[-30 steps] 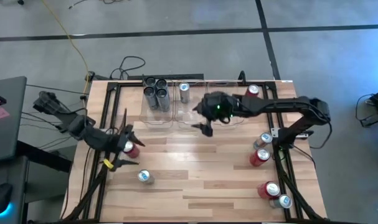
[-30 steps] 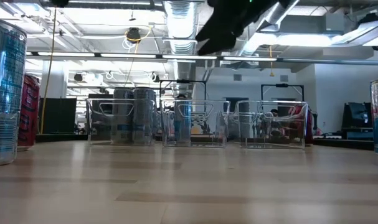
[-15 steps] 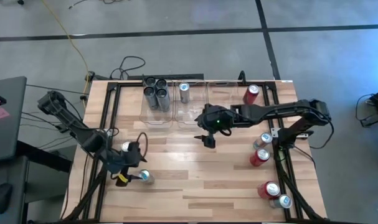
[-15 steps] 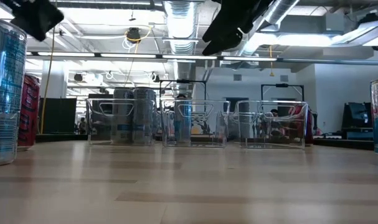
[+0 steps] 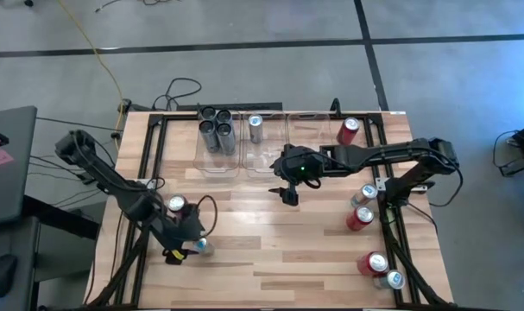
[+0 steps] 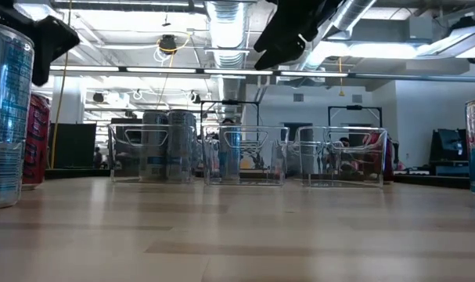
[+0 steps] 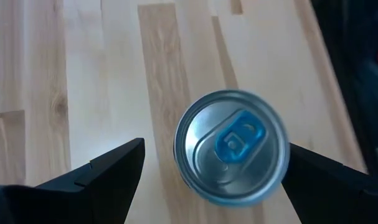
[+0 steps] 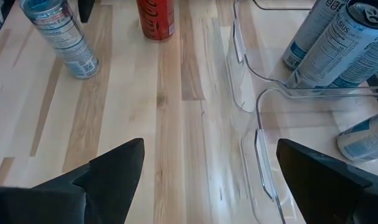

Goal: Sort soda cans
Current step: Put the blue soda can into the middle transparent bin

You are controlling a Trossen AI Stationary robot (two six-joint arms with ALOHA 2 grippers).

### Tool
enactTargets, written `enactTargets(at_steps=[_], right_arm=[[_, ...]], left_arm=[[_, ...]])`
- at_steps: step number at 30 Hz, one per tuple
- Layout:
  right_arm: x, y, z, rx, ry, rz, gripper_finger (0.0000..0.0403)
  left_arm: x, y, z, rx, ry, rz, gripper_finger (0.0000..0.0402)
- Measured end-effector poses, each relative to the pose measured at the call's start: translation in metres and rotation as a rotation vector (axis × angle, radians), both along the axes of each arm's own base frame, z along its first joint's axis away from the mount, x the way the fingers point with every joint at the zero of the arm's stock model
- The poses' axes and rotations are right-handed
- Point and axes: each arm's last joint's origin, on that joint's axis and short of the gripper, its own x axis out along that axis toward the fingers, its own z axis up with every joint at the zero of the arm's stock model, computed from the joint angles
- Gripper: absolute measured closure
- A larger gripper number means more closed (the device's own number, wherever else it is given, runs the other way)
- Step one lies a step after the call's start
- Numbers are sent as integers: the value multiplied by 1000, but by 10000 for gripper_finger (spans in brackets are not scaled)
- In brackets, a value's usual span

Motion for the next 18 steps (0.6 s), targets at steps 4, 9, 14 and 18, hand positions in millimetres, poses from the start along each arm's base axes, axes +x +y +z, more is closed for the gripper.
enactTargets(at_steps=[4,9,14,18], right_arm=[[-1,0,-1,-1,17,0,20],[-2,1,-2,5,30,-2,20],[-2,4,-3,6,32,8,20],[-3,4,-4,7,45,8,20]], left_arm=[[5,-2,-8,43,20,6,67],[14,2,-16,69,44,41,113],[27,11,-20,102,35,65,153],[43,20,-23,132,-14,48,155]])
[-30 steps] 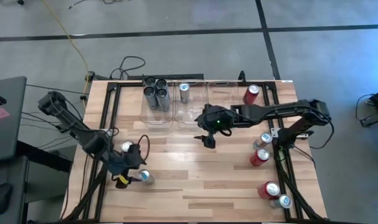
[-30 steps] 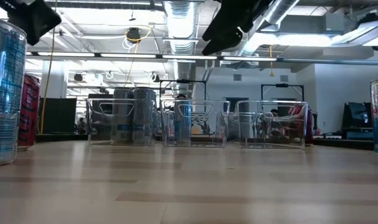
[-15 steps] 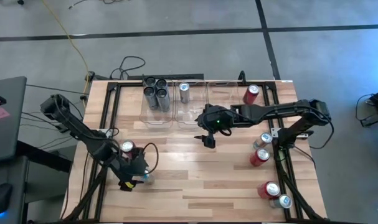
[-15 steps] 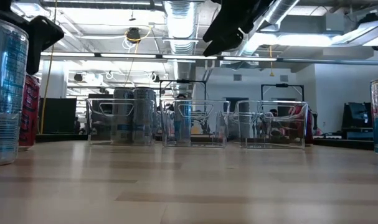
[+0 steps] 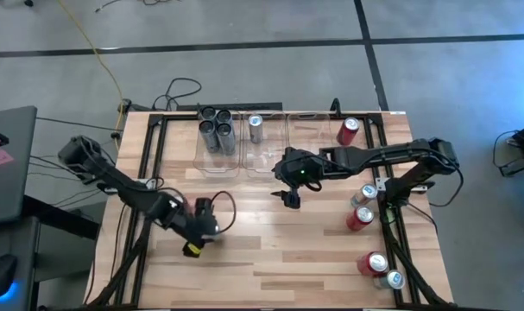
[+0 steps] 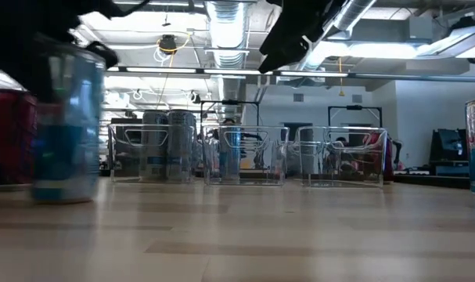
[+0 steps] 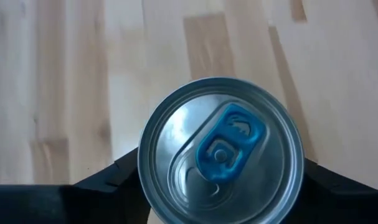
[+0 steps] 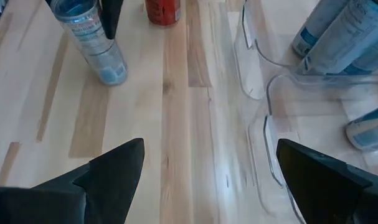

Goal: Sort soda cans
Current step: Put the blue soda can into the middle transparent bin

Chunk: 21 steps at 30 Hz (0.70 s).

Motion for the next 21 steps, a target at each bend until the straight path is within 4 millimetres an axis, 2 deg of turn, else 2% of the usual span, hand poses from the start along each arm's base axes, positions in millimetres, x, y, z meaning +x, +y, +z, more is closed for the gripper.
enactTargets(at_steps=[13,17,21], right_arm=[[-2,18,-2,13,25,41,20],[1,24,-6,16,22,55,20],[11,27,-21,14,-8,69,20]], left_arm=[[54,44,-14,71,-134,12,150],[61,56,-13,64,-169,33,149],[64,63,-12,67,-196,63,149]])
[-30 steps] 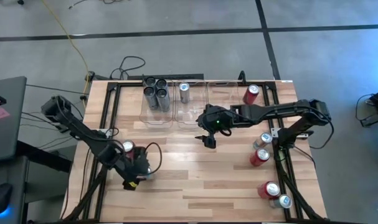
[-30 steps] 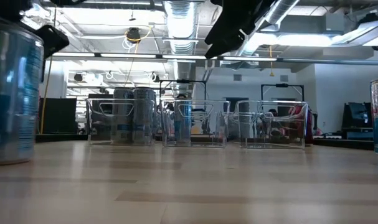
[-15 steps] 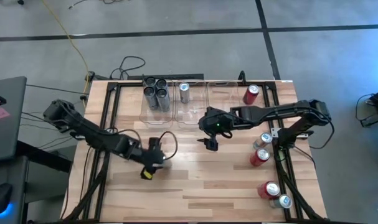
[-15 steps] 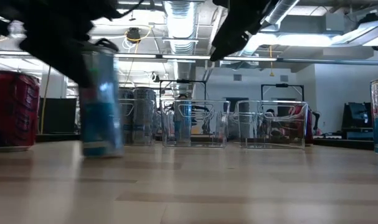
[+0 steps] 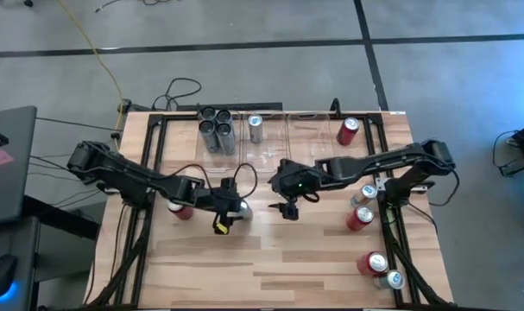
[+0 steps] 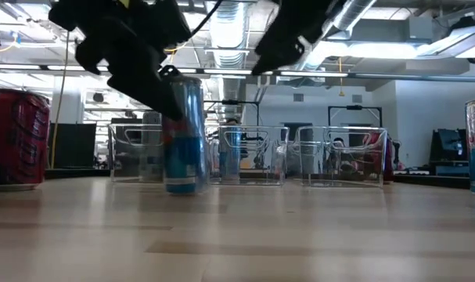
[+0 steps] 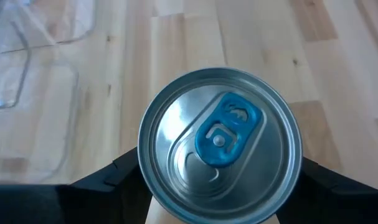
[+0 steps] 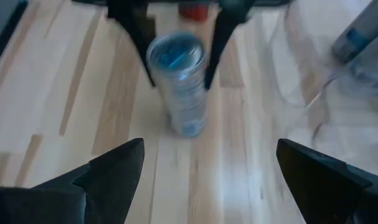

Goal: Sort soda cans
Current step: Put the blue soda can into the middle transparent bin

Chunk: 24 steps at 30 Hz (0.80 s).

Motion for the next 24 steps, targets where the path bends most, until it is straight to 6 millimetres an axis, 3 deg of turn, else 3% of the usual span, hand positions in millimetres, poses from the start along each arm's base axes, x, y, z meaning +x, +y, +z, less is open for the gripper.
enactTargets(at_steps=[9,14,24], right_arm=[[22,1,-19,-21,-46,23,20],[25,1,-16,-29,-85,31,20],[39,-8,-11,-13,-237,27,20]], left_arm=[[6,13,4,-40,-51,75,87],[5,14,4,-24,-51,65,53],[1,15,2,-7,7,60,44]])
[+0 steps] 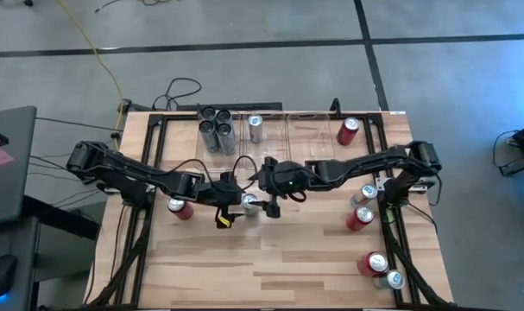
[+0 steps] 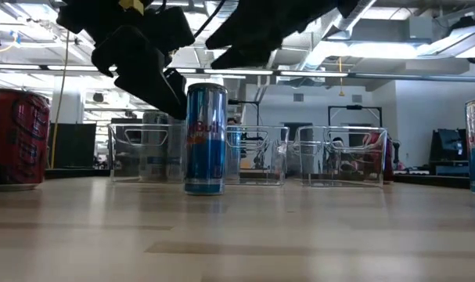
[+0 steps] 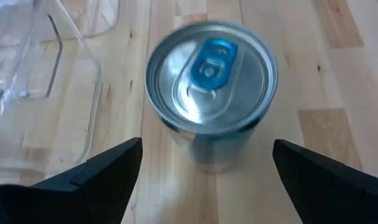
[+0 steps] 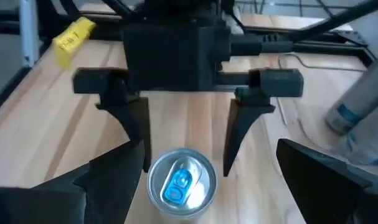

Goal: Sort soda cans
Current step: Put the blue soda can into the middle transparent bin

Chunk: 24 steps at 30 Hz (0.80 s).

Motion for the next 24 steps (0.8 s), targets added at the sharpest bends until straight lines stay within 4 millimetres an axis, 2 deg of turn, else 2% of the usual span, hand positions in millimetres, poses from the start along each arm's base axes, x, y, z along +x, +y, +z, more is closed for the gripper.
enactTargets(at_steps=[2,8,11,24], right_arm=[[8,-3,-5,22,-26,11,20],[19,-6,-36,54,52,4,20],[23,-6,-43,58,56,4,19],[18,2,-36,68,58,45,19]], left_arm=[[-1,0,-1,1,10,1,44],[-3,0,-4,-1,49,10,44],[-4,1,-4,-4,63,20,44],[-5,1,-5,-7,76,28,44]])
